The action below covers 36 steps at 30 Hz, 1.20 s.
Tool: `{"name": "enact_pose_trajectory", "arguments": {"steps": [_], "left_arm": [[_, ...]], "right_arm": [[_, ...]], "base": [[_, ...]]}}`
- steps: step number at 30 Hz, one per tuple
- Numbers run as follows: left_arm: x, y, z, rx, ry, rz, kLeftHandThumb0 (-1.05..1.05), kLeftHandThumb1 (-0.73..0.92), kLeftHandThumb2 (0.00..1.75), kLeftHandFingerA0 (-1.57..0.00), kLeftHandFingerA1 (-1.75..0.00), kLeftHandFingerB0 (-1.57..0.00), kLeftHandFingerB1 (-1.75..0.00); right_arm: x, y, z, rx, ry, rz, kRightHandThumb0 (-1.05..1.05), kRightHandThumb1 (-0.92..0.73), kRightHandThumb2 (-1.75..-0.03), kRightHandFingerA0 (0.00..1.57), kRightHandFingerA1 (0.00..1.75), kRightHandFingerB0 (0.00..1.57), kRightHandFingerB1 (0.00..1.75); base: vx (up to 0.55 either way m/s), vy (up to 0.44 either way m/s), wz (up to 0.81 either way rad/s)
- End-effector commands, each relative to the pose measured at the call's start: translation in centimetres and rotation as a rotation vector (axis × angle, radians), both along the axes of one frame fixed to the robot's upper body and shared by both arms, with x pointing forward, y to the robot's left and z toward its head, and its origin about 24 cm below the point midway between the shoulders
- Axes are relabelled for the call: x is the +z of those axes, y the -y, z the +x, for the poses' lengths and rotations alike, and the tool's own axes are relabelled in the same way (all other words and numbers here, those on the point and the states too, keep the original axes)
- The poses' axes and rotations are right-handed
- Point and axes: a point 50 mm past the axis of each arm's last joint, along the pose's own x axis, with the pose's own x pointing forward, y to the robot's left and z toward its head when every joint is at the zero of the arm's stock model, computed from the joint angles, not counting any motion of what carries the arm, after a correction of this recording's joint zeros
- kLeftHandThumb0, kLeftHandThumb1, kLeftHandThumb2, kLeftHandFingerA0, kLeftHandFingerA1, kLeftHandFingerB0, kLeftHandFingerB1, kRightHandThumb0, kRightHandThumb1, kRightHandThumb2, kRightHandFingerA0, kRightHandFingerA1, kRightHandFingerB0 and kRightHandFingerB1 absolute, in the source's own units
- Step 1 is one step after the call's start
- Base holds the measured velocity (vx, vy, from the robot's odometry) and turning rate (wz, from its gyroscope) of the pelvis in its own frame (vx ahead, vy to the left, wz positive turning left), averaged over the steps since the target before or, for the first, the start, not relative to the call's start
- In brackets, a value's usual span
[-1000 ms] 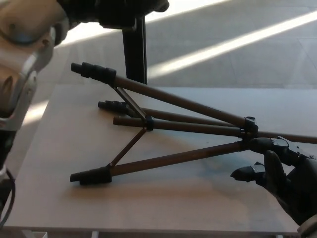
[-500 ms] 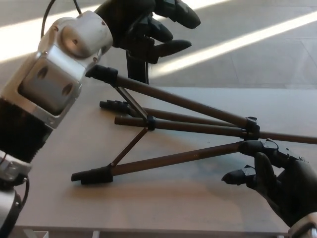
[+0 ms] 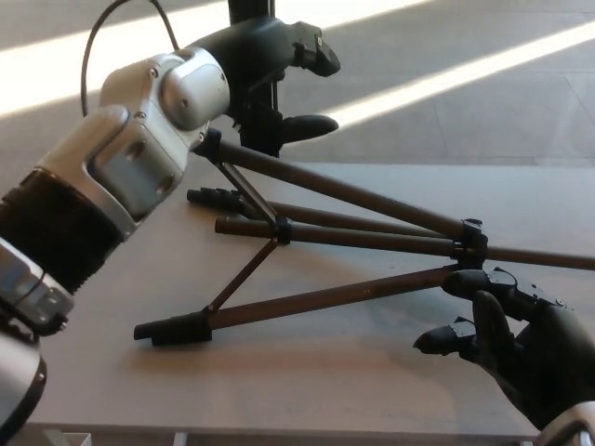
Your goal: Use both hands of the robot to pick up the tripod lying in the middle of the desk and make it stand upright on the desk
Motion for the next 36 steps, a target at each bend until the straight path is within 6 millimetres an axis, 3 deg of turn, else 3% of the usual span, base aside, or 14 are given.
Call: {"name": "enact_pose_trajectory", "arguments": {"steps": [1,3,4,6,7,19,20,21,22,30,31,32,33,36], "left_arm": [[0.5,1.5,0.7,0.008,0.283,0.520,-0.98,0.62,1.02,-0.04,-0.23,-0.14,-0.38],[0.0,2.0,0.8,0.012,0.267,0.504,-0.99,0.62,1.03,-0.03,-0.25,-0.14,-0.39],[-0.3,2.1,0.9,0.016,0.262,0.495,-0.95,0.74,0.62,0.00,-0.42,-0.14,-0.35],[-0.7,2.4,0.9,0.013,0.257,0.484,-0.95,0.75,0.62,0.00,-0.43,-0.14,-0.35],[-1.7,2.9,0.8,0.001,0.235,0.479,-0.99,0.64,1.04,-0.03,-0.31,-0.13,-0.39],[-3.1,2.5,1.0,0.008,0.224,0.499,-0.91,0.58,1.00,-0.02,-0.35,-0.12,-0.45],[-3.3,2.4,1.1,0.016,0.231,0.492,-0.89,0.68,0.65,-0.05,-0.43,-0.24,-0.36],[-3.4,2.4,1.1,0.019,0.235,0.490,-0.89,0.68,0.65,-0.05,-0.43,-0.24,-0.36],[-3.6,2.4,1.1,0.023,0.241,0.491,-0.88,0.56,0.95,-0.04,-0.48,-0.20,-0.46],[-5.9,1.2,1.2,0.005,0.312,0.696,-0.81,0.50,0.90,-0.14,-0.55,-0.21,-0.48],[-6.4,0.9,1.2,0.008,0.288,0.723,-0.82,0.65,0.61,-0.12,-0.50,-0.23,-0.40],[-6.7,0.7,1.2,0.009,0.278,0.737,-0.81,0.65,0.61,-0.13,-0.50,-0.24,-0.40],[-7.0,0.5,1.2,0.011,0.271,0.736,-0.80,0.51,0.91,-0.09,-0.53,-0.17,-0.48],[-7.8,0.2,1.2,0.021,0.263,0.710,-0.78,0.52,0.91,-0.15,-0.55,-0.19,-0.47]], "right_arm": [[-0.9,0.4,-0.3,-0.014,-0.050,0.037,-1.05,-0.51,-0.59,1.27,0.65,1.16,0.56],[-0.9,0.4,-0.3,-0.016,-0.054,0.039,-1.05,-0.50,-0.59,1.28,0.65,1.17,0.57],[-0.8,0.4,-0.2,-0.011,-0.051,0.039,-1.05,-0.51,-0.59,1.28,0.64,1.16,0.56],[-0.8,0.4,-0.2,-0.008,-0.045,0.038,-1.05,-0.51,-0.59,1.28,0.65,1.16,0.56],[-1.0,0.2,-0.2,-0.001,-0.045,0.042,-1.05,-0.51,-0.58,1.28,0.64,1.16,0.56],[-0.8,0.2,0.0,-0.027,-0.073,0.017,-1.05,-0.50,-0.61,1.30,0.66,1.18,0.57],[-0.8,0.3,0.0,-0.022,-0.072,0.016,-1.05,-0.51,-0.60,1.29,0.66,1.19,0.58],[-0.8,0.3,0.0,-0.020,-0.072,0.016,-1.05,-0.51,-0.60,1.29,0.66,1.19,0.58],[-0.9,0.2,0.1,-0.016,-0.072,0.021,-1.05,-0.51,-0.60,1.30,0.65,1.18,0.57],[-0.7,-0.1,0.2,-0.021,-0.084,0.012,-1.05,-0.51,-0.60,1.30,0.66,1.20,0.58],[-0.7,-0.1,0.2,-0.029,-0.092,0.011,-1.05,-0.50,-0.60,1.30,0.67,1.21,0.59],[-0.6,0.0,0.2,-0.034,-0.095,0.009,-1.05,-0.50,-0.60,1.30,0.67,1.20,0.59],[-0.6,0.0,0.2,-0.035,-0.094,0.003,-1.05,-0.51,-0.60,1.30,0.67,1.20,0.59],[-0.5,0.1,0.3,-0.043,-0.089,-0.008,-1.05,-0.52,-0.60,1.29,0.68,1.20,0.59]], "base": [[0.00,0.000,0.00],[0.00,0.000,0.00],[0.00,0.000,0.00],[0.00,0.000,0.00],[0.00,0.000,0.00],[0.00,0.000,0.00],[0.00,0.000,0.00],[0.00,0.000,0.00],[0.00,0.000,0.00],[0.00,0.000,0.00],[0.00,0.000,0.00],[0.00,0.000,0.00],[0.00,0.000,0.00],[0.00,0.000,0.00]]}}
